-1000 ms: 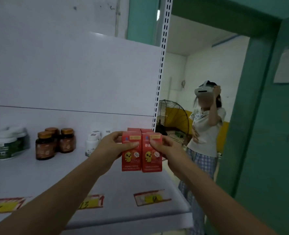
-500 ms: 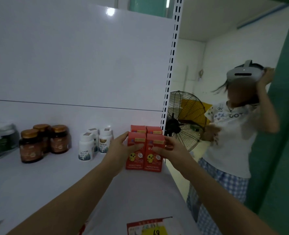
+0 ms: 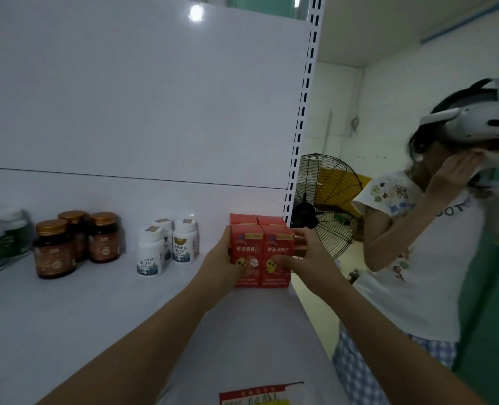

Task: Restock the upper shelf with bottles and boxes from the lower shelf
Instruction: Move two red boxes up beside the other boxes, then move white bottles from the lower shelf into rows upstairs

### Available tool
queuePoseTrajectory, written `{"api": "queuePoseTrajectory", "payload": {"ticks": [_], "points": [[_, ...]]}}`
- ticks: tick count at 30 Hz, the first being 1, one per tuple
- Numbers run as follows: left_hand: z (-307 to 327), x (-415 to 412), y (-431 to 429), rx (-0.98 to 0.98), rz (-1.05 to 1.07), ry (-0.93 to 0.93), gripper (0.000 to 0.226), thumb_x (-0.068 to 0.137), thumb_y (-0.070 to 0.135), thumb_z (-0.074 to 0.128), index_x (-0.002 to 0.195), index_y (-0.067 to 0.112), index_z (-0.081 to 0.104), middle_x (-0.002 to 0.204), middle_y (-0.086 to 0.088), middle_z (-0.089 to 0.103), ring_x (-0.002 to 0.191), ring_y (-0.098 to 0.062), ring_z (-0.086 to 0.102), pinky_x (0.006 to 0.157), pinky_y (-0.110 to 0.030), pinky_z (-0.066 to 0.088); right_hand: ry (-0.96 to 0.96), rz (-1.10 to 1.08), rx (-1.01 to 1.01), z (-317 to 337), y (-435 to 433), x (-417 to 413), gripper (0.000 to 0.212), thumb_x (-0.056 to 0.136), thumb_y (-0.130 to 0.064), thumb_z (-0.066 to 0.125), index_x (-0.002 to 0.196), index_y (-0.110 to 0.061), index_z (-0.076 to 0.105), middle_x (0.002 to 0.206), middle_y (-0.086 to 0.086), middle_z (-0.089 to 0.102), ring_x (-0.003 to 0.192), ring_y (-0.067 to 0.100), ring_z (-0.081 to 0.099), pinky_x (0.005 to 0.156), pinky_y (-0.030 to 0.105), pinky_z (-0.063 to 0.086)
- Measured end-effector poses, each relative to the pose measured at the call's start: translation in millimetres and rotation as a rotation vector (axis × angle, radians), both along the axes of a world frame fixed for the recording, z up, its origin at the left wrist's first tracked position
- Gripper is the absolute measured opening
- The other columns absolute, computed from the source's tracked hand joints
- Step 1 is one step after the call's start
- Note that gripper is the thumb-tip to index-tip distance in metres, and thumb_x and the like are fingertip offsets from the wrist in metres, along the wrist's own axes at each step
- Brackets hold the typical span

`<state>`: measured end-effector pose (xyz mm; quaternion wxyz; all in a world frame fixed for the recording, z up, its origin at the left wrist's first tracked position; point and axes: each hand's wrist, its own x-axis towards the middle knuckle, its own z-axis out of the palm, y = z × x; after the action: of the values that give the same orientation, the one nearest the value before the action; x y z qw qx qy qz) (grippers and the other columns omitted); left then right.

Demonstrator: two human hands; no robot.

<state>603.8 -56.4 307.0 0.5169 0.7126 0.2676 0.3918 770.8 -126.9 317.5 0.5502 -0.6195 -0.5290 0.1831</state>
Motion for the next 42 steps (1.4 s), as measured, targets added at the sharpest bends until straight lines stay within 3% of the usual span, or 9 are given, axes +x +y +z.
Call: {"api": "queuePoseTrajectory", "payload": {"ticks": [5,10,15,19,22,25,29,34,42], "points": [[3,-3,8,0.018,0.014,0.112,0.063,0.081,-0.012,0.058,0.13,0.024,0.045,0.116,0.001,0.064,0.103,-0.01,0.061,0.074,-0.019,0.054,-0.035,-0.057,0.008,-4,3,-5,0.053,0.075,-0.013,0.078,0.117,-0.021,0.047,0.102,-0.011,0.057,0.09,0.001,0.057,0.065,0.012,0.046],[1,-4,13,0.03,0.059,0.236,0.067,0.081,-0.013,0.057,0.137,0.022,0.043,0.123,0.001,0.061,0.112,-0.011,0.056,0.075,-0.017,0.049,-0.052,-0.089,-0.017,-5,5,-7,0.051,0.076,-0.017,0.077,0.117,-0.018,0.048,0.104,-0.008,0.058,0.085,-0.005,0.054,0.062,0.01,0.044],[7,-2,8,0.102,0.155,0.435,0.063,0.085,-0.004,0.055,0.14,0.017,0.033,0.132,-0.006,0.056,0.119,-0.022,0.054,0.096,-0.036,0.049,-0.122,-0.092,-0.126,-1,-1,-11,0.054,0.077,-0.022,0.076,0.123,-0.016,0.048,0.107,-0.007,0.058,0.086,0.002,0.055,0.059,0.007,0.041],[28,-8,-8,0.172,0.306,0.763,0.04,0.091,0.015,0.055,0.128,0.004,0.043,0.129,-0.013,0.054,0.109,-0.025,0.054,0.082,-0.029,0.044,-0.396,-0.206,-0.408,4,-7,-16,0.026,0.086,-0.027,0.066,0.102,-0.01,0.056,0.083,-0.005,0.052,0.067,0.004,0.048,0.046,0.013,0.03],[38,-27,-19,0.267,0.27,1.014,0.04,0.092,0.027,0.057,0.124,0.004,0.052,0.125,-0.011,0.058,0.11,-0.024,0.057,0.081,-0.026,0.043,-0.732,-0.183,-0.674,11,-10,-29,0.018,0.092,-0.027,0.048,0.08,-0.015,0.055,0.083,0.003,0.058,0.081,0.018,0.06,0.051,0.019,0.038],[39,-53,-32,0.315,0.262,1.169,0.042,0.093,0.034,0.052,0.12,0.002,0.056,0.119,-0.011,0.06,0.096,-0.021,0.054,0.082,-0.025,0.043,-0.981,-0.126,-0.85,22,-15,-51,0.034,0.094,-0.033,0.046,0.116,-0.011,0.057,0.116,0.009,0.06,0.108,0.022,0.058,0.08,0.026,0.048],[39,-93,-49,0.303,0.275,1.189,0.046,0.093,0.039,0.051,0.119,0.001,0.057,0.121,-0.012,0.058,0.101,-0.023,0.054,0.079,-0.026,0.038,-1.046,-0.091,-0.789,32,-24,-90,0.05,0.095,-0.038,0.046,0.134,-0.006,0.047,0.131,0.011,0.053,0.121,0.027,0.049,0.098,0.032,0.042],[41,-149,-74,0.353,0.297,1.193,0.053,0.092,0.044,0.05,0.124,0.001,0.051,0.13,-0.015,0.053,0.115,-0.027,0.052,0.082,-0.028,0.037,-1.042,-0.078,-0.67,40,-54,-148,0.051,0.096,-0.042,0.044,0.123,0.001,0.054,0.125,0.016,0.057,0.113,0.029,0.054,0.081,0.028,0.042],[42,-252,-140,0.561,0.358,0.959,0.051,0.091,0.04,0.054,0.126,0.003,0.052,0.127,-0.016,0.057,0.107,-0.027,0.054,0.088,-0.034,0.044,-0.981,-0.216,-0.411,44,-109,-246,0.042,0.093,-0.036,0.05,0.109,0.001,0.063,0.109,0.017,0.066,0.091,0.027,0.059,0.078,0.033,0.05]]}}
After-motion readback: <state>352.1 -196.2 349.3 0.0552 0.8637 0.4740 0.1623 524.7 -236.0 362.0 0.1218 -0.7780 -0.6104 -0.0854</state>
